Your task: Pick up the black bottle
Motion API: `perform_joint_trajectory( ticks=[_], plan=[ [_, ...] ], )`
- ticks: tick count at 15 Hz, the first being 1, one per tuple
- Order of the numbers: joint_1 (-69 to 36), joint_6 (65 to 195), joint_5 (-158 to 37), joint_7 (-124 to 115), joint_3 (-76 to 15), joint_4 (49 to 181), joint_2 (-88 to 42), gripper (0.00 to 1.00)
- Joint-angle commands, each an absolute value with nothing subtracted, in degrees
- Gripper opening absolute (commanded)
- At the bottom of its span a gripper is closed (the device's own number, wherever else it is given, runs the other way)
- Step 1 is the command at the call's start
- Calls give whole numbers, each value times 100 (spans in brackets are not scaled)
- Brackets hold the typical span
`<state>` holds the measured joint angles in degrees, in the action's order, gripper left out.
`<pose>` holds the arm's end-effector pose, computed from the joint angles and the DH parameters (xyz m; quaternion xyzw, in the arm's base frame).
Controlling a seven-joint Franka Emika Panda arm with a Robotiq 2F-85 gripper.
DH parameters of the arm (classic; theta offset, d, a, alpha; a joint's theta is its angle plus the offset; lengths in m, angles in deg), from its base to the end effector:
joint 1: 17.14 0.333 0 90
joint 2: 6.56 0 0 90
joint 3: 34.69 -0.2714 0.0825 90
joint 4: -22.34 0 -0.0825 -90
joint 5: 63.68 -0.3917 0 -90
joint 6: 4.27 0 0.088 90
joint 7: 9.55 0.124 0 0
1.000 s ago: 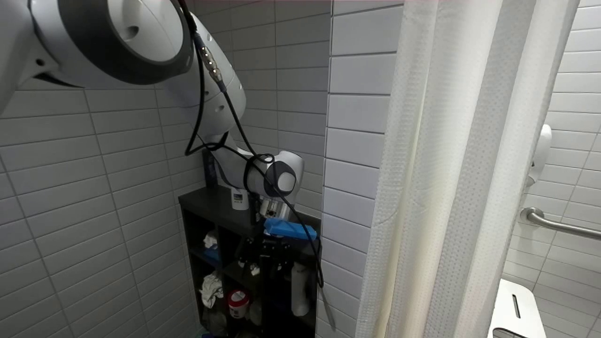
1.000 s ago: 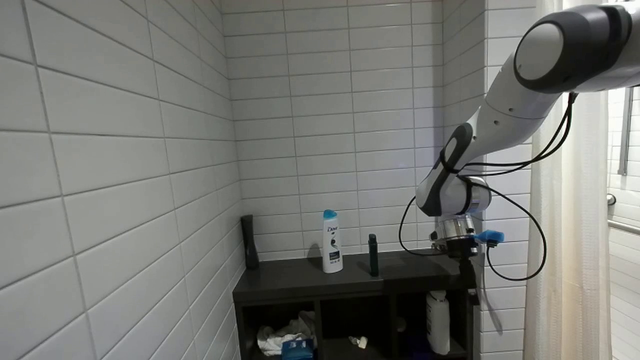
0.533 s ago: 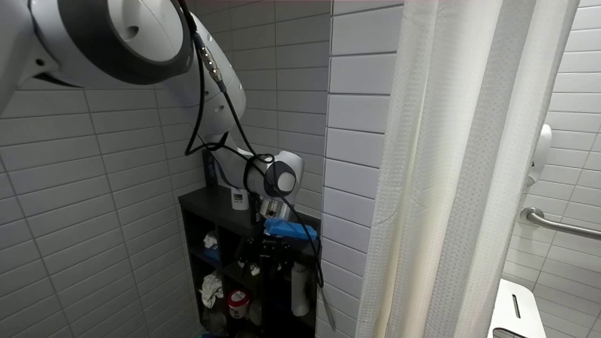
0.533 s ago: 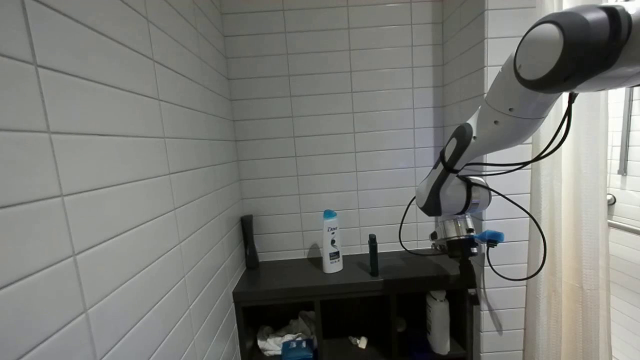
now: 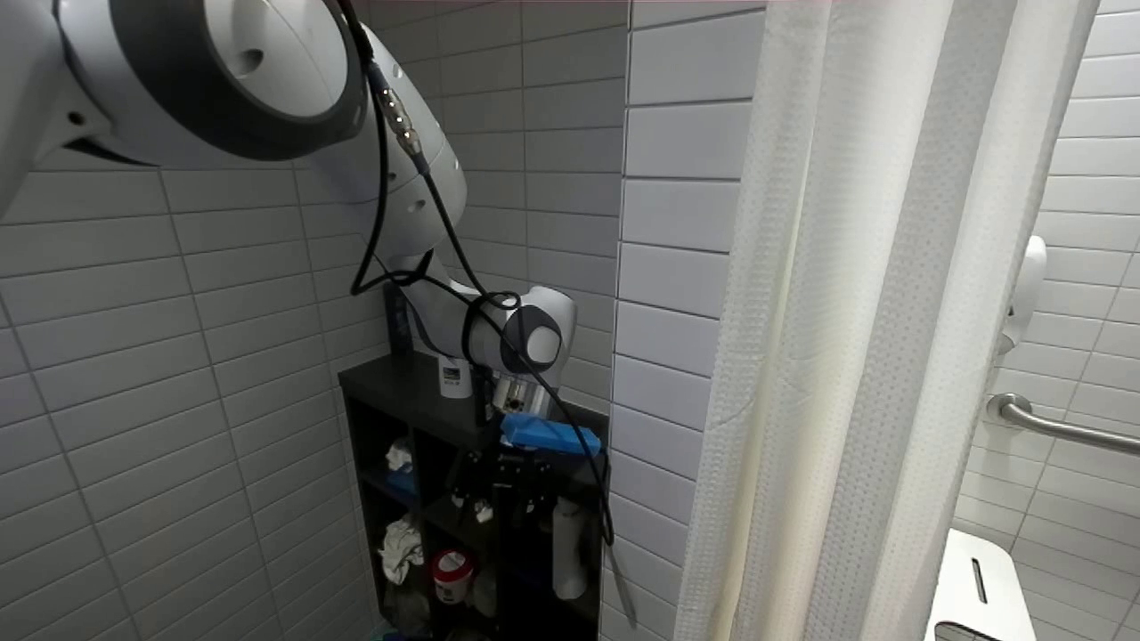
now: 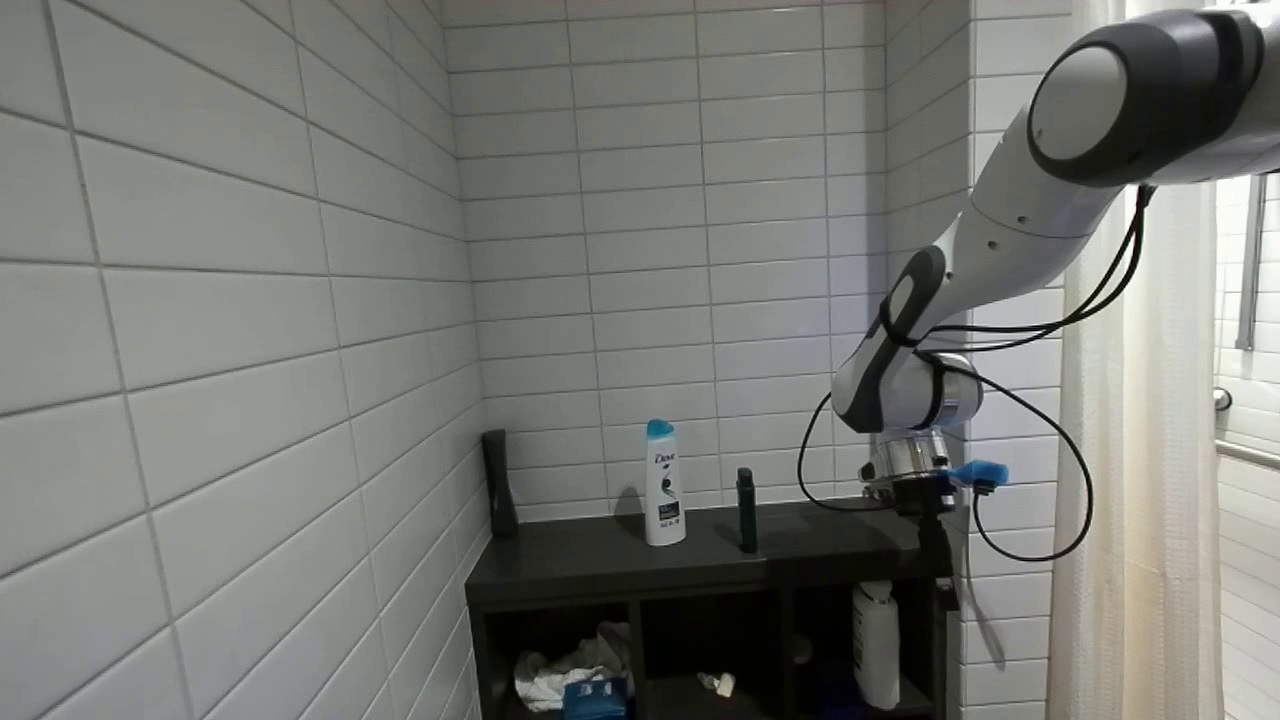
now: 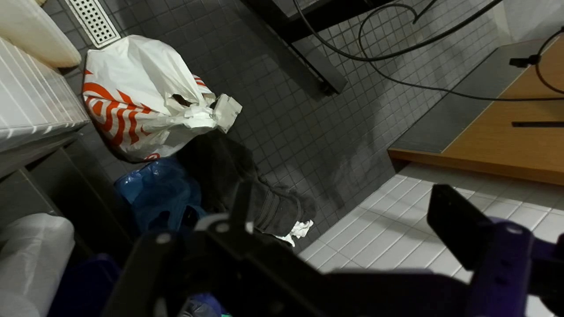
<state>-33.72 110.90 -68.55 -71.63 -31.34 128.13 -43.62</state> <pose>0.5208 -0.1844 0.0873 -0.9149 -0.3256 0.1702 0.1672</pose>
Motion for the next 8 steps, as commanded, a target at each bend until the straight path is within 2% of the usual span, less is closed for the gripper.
perform_joint_trajectory(
  ticks=[1, 4, 8],
  plan=[
    [-3431, 11076, -6812, -7134, -3195, 12791, -4371, 100],
    [-3431, 11076, -6812, -7134, -3195, 12791, -4371, 100],
    [-3226, 11735, -6433, -7126, -3156, 13136, -4083, 100]
  ],
)
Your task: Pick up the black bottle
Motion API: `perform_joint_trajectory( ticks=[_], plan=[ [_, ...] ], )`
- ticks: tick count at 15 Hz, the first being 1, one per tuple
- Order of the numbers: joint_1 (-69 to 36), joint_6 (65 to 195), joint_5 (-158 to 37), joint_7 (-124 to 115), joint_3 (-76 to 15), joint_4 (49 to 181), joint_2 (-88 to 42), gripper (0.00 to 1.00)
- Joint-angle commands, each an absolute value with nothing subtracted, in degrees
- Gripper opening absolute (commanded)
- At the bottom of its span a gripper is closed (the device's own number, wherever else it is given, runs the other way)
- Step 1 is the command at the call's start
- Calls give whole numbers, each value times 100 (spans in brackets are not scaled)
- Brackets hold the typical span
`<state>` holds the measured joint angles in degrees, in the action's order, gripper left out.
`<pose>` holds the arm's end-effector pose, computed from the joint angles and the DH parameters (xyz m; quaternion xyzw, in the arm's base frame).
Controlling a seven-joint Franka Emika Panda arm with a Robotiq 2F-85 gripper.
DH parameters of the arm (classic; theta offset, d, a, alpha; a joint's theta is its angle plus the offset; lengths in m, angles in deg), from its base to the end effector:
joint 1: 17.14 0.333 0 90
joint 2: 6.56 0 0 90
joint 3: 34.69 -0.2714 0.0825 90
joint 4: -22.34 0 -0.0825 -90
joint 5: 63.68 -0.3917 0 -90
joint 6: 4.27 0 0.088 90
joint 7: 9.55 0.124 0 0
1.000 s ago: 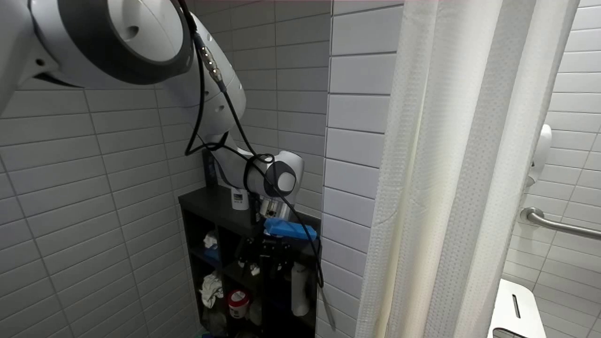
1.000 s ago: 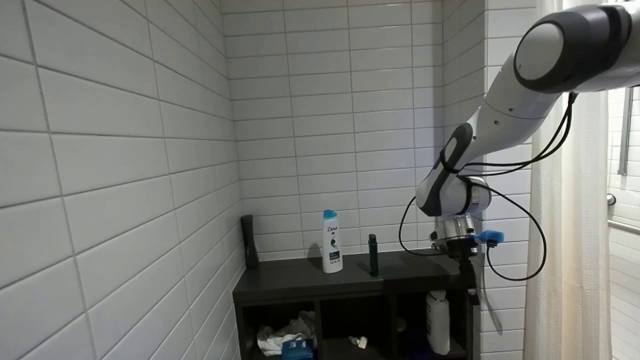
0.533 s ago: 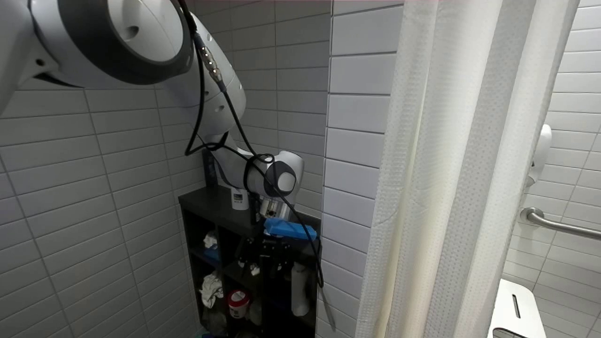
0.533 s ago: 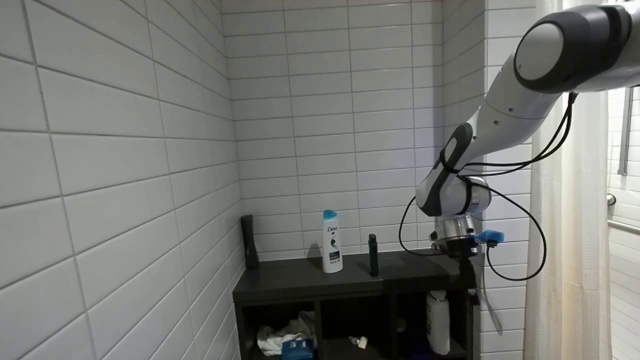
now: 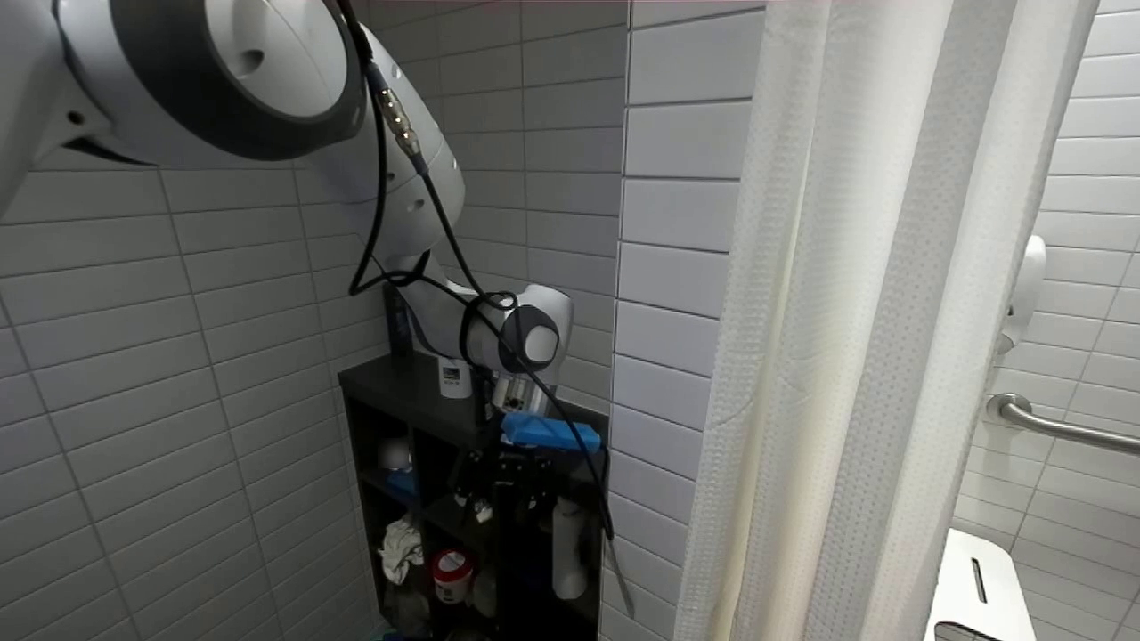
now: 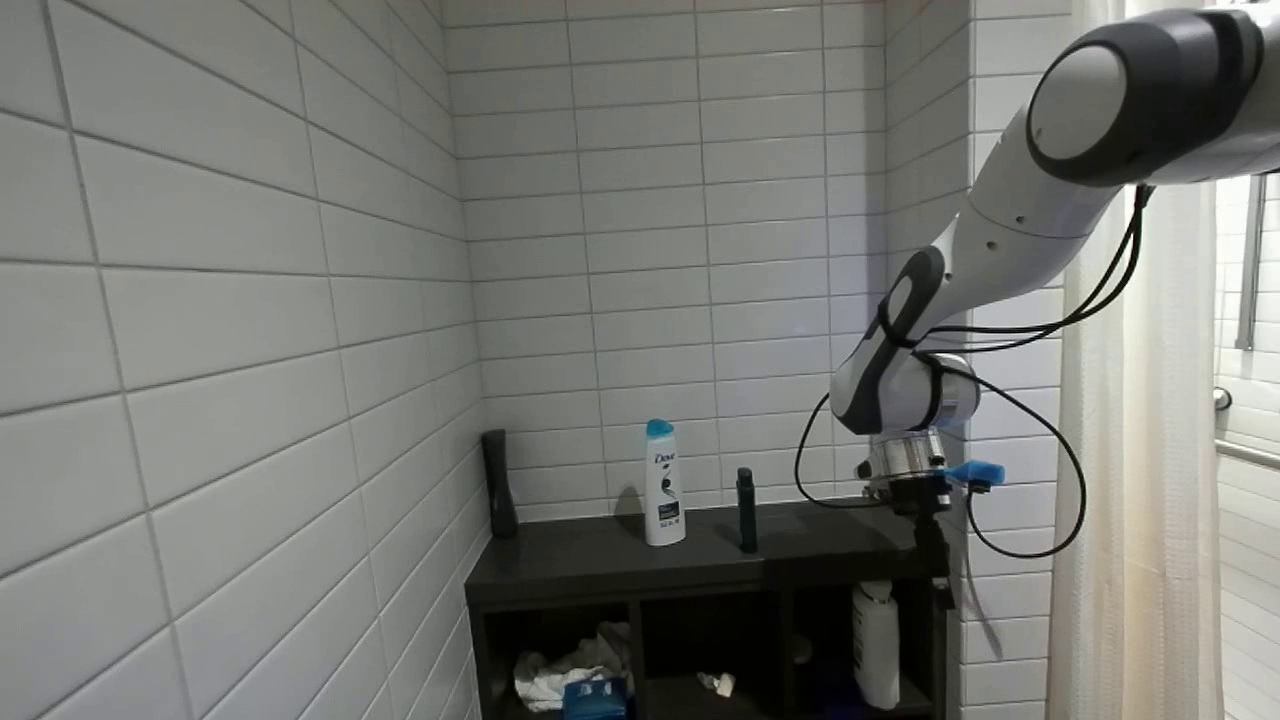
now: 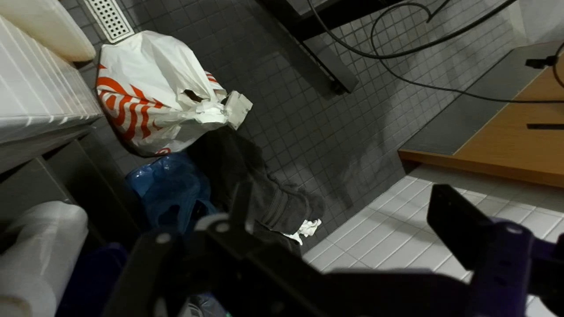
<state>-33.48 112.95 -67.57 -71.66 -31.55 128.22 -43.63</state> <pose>0.5261 -0.1831 0.0875 -0.9155 -0.3356 0.1623 0.1515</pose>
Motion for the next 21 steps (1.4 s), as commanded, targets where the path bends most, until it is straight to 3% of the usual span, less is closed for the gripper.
perform_joint_trajectory(
  ticks=[1, 13, 21],
  plan=[
    [-3143, 11980, -6241, -7091, -3124, 13274, -3982, 100],
    [-2545, 14676, -4055, -5689, -2701, 15424, -2393, 100],
    [-2602, 14831, -3576, -5375, -2651, 15590, -2278, 100]
  ],
)
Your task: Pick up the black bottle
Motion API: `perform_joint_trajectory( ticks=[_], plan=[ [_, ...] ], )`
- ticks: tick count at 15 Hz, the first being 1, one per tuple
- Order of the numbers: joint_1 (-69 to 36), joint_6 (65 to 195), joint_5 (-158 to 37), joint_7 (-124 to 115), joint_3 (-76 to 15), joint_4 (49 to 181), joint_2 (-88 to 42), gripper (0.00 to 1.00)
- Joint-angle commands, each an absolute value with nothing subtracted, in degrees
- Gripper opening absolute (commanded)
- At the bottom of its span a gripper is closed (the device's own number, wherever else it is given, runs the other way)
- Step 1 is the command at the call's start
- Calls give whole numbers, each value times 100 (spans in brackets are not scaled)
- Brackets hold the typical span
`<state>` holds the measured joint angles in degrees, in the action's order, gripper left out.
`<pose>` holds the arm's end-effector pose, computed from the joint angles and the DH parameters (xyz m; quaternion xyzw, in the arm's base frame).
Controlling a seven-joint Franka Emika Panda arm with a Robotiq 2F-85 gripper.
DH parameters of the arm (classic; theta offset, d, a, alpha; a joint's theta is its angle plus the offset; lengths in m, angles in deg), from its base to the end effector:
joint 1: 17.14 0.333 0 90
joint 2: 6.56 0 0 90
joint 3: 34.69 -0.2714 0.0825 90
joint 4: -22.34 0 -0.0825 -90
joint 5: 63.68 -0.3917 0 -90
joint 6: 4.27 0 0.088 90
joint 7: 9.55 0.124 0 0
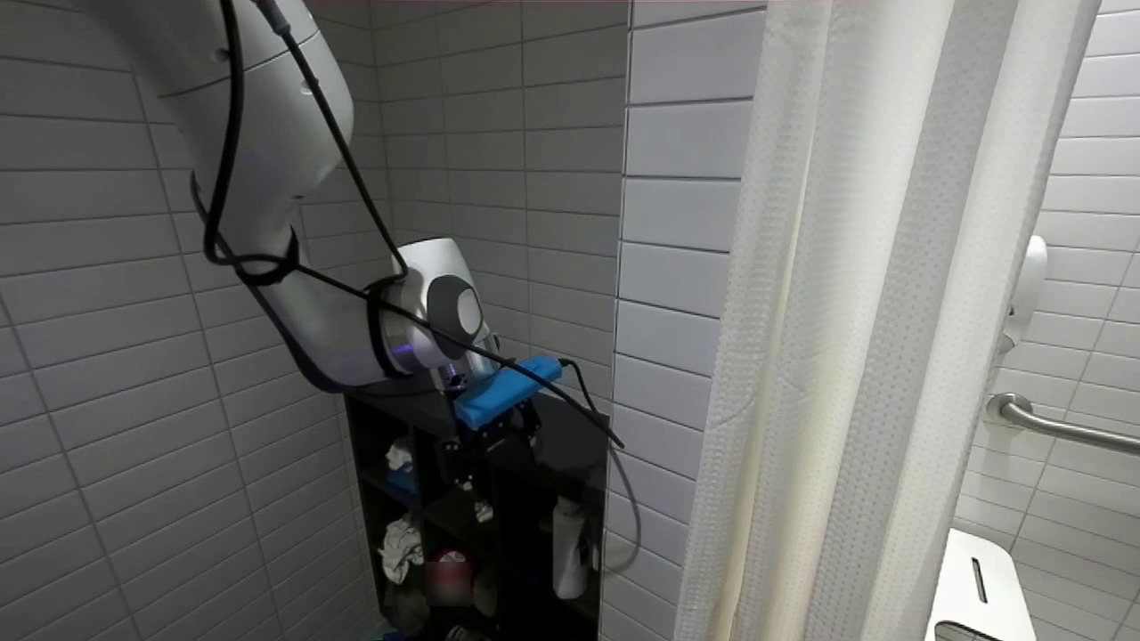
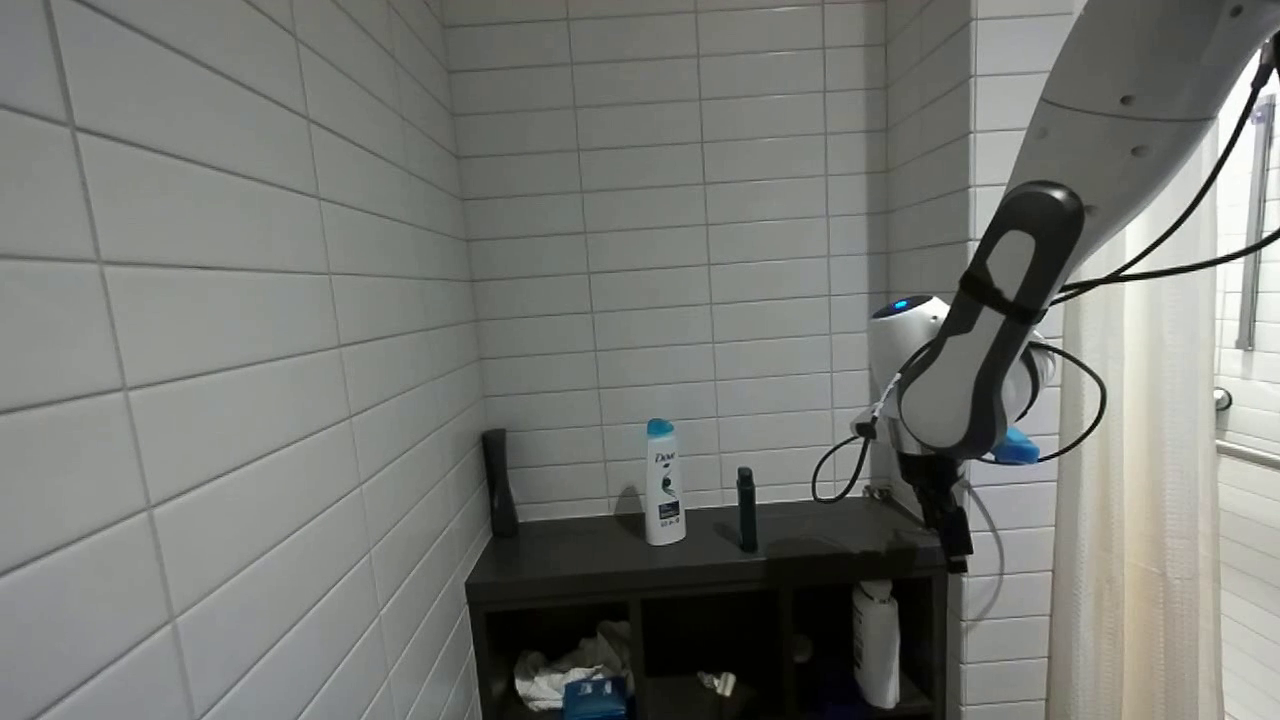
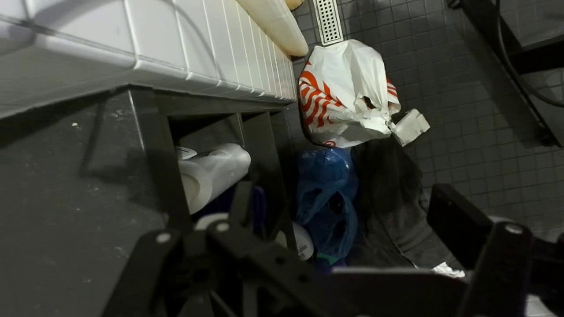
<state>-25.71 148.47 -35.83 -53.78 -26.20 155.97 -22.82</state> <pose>0.4944 -0.1459 0.1535 0.8897 0.4354 -0.0506 0.1278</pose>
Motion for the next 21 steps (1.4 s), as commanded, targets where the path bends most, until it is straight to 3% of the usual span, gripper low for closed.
perform_joint_trajectory(
  ticks=[1, 7, 12, 21],
  plan=[
    [-2599, 14832, -3575, -5374, -2652, 15591, -2277, 100],
    [-2456, 14917, -3304, -5308, -2637, 15300, -2407, 100],
    [-2156, 15016, -1852, -4864, -2534, 14856, -2217, 100],
    [-2320, 16482, -854, -4731, -2549, 14835, -2183, 100]
  ],
)
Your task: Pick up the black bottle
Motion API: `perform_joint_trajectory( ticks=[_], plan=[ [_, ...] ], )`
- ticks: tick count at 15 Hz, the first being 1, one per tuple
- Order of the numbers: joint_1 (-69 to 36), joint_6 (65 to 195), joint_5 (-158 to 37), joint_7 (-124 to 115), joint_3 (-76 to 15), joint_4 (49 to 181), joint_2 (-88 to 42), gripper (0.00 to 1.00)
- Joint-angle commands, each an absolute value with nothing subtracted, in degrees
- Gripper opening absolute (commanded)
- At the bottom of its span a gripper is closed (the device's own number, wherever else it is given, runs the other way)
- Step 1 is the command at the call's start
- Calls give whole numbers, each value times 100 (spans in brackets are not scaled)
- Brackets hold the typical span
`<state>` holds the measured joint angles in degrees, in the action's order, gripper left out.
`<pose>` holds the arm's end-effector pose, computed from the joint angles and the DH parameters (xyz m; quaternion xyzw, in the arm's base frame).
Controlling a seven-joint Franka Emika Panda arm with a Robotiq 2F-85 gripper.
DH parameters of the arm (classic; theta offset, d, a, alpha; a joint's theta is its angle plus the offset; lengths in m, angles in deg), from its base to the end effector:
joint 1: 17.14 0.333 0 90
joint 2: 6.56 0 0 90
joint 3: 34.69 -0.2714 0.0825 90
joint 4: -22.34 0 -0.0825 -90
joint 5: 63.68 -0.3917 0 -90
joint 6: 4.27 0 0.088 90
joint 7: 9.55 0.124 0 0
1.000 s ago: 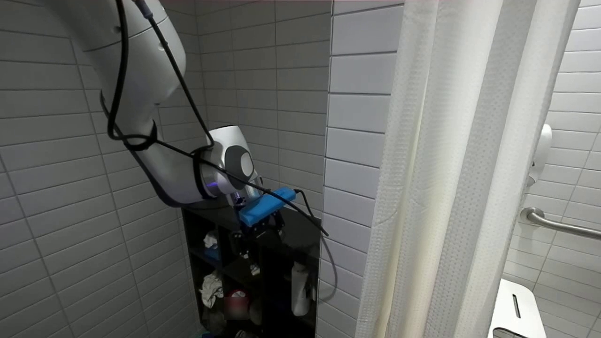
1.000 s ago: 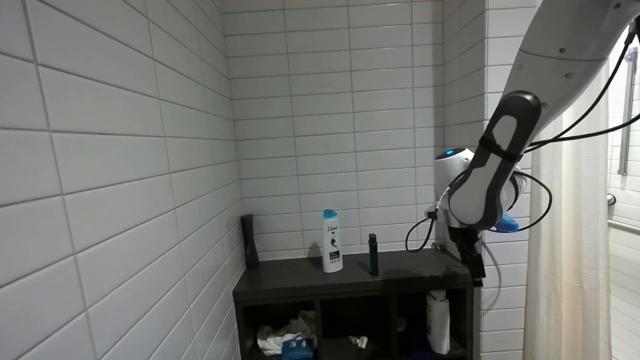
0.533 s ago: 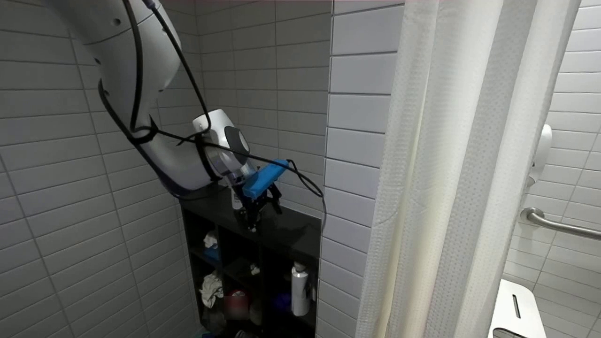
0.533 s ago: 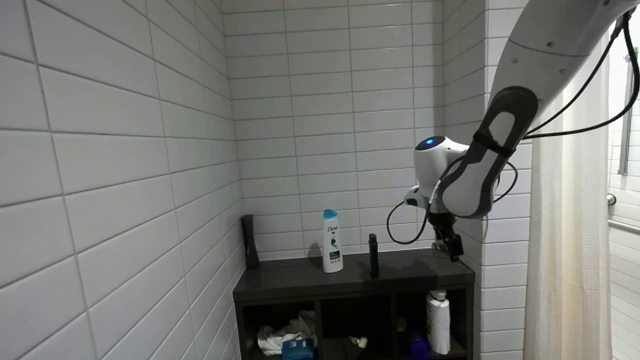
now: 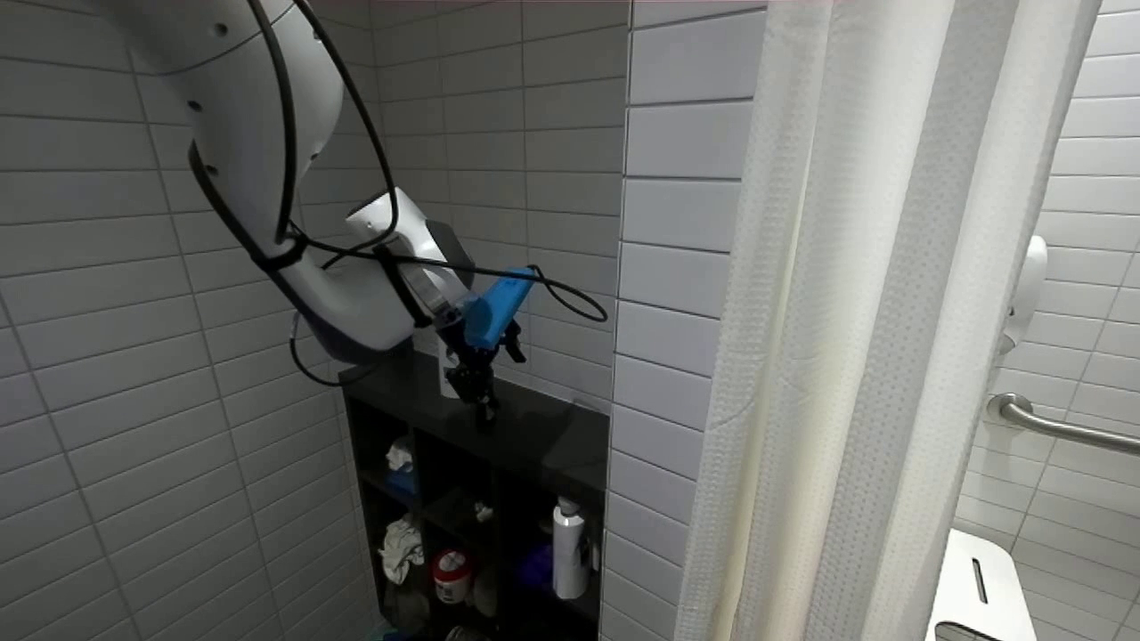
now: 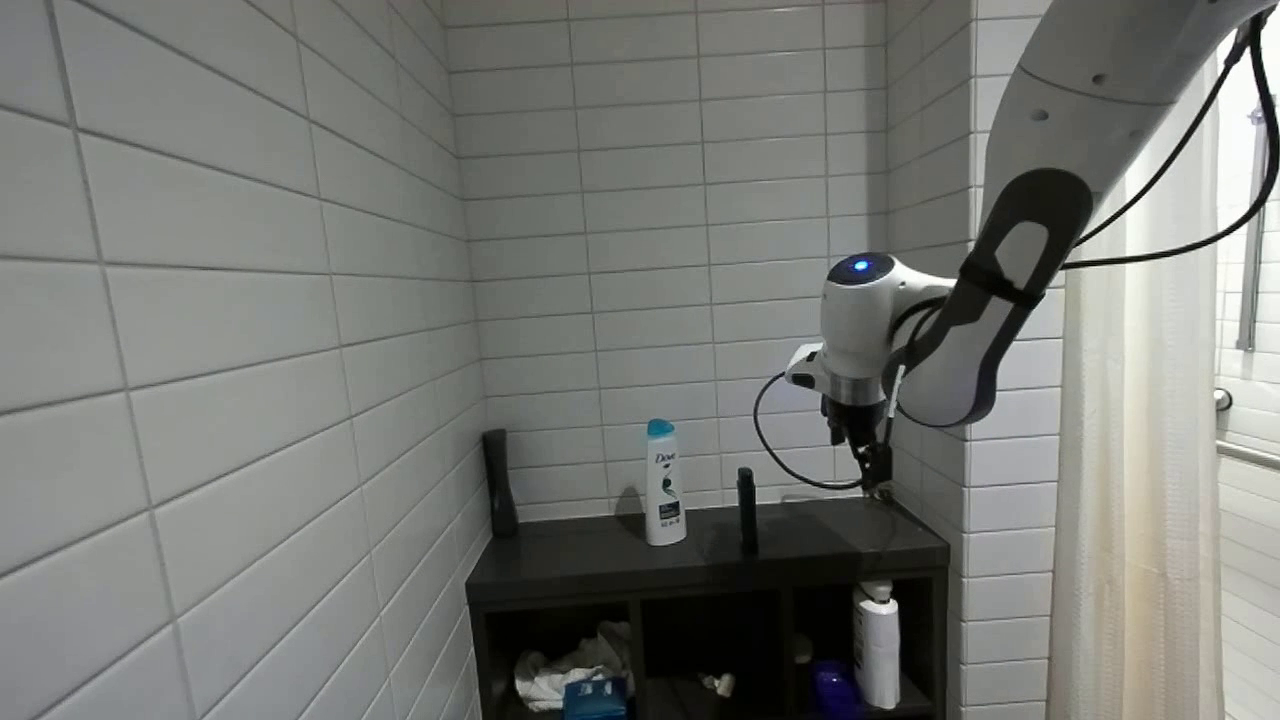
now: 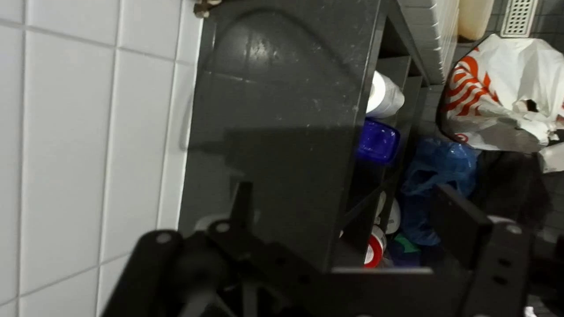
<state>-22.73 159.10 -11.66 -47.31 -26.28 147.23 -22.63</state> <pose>0.5712 -0.1038 0.2260 0.7761 0.5653 0.0546 0.2739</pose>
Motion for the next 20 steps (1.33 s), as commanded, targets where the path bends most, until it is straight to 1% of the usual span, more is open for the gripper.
perform_joint_trajectory(
  ticks=[1, 5, 6, 8, 14, 19, 20],
  plan=[
    [-2322, 16699, -730, -4761, -2531, 14851, -2174, 100],
    [-2393, 17830, -293, -5031, -2545, 14878, -2217, 100],
    [-2535, 18004, -219, -5109, -2710, 14875, -2234, 100],
    [-2583, 18317, -135, -5136, -2735, 14876, -2339, 100],
    [-2907, 18560, -355, -5238, -2890, 14800, -2767, 100],
    [-3096, 19773, 184, -5449, -2717, 14341, -3197, 100],
    [-3947, 19367, 259, -5621, -3804, 14162, -3130, 100]
  ],
)
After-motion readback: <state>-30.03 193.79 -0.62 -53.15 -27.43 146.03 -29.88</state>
